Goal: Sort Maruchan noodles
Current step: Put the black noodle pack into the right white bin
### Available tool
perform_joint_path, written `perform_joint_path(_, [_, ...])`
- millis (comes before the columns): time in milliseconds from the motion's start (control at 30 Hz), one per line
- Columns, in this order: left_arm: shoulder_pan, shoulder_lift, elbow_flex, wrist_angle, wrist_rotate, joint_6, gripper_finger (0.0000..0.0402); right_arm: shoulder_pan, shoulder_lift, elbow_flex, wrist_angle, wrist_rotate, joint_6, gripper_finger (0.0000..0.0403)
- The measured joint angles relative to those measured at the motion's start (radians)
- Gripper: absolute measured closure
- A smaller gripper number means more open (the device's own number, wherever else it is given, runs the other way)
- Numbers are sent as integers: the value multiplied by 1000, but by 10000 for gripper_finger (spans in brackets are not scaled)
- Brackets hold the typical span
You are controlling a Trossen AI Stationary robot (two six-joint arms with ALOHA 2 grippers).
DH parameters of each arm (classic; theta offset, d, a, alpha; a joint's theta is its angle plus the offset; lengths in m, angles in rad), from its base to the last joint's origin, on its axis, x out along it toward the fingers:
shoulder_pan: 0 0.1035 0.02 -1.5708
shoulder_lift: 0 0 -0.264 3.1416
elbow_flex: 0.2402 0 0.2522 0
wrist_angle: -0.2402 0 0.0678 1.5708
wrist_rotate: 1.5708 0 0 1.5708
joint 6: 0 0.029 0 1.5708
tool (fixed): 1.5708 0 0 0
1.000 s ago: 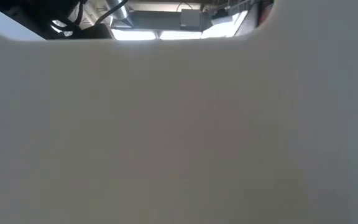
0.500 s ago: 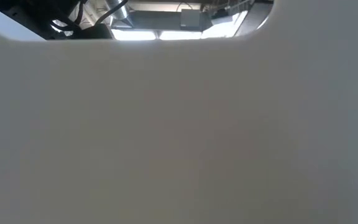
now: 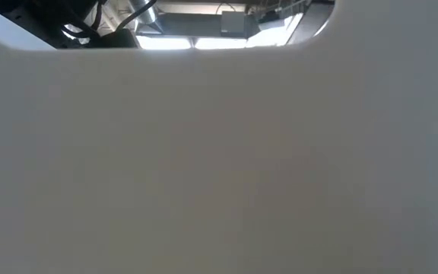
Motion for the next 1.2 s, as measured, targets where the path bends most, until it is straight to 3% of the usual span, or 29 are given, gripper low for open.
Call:
perform_joint_path(667, [1, 0, 0, 0, -1, -1, 190, -2, -1, -238, 243, -10, -30, 283])
perform_joint_path(1100, [1, 0, 0, 0, -2, -1, 190, -3, -2, -302, 306, -40, 8, 282])
perform_joint_path(1200, [1, 0, 0, 0, -2, -1, 190, -3, -1, -302, 305, -43, 34, 266])
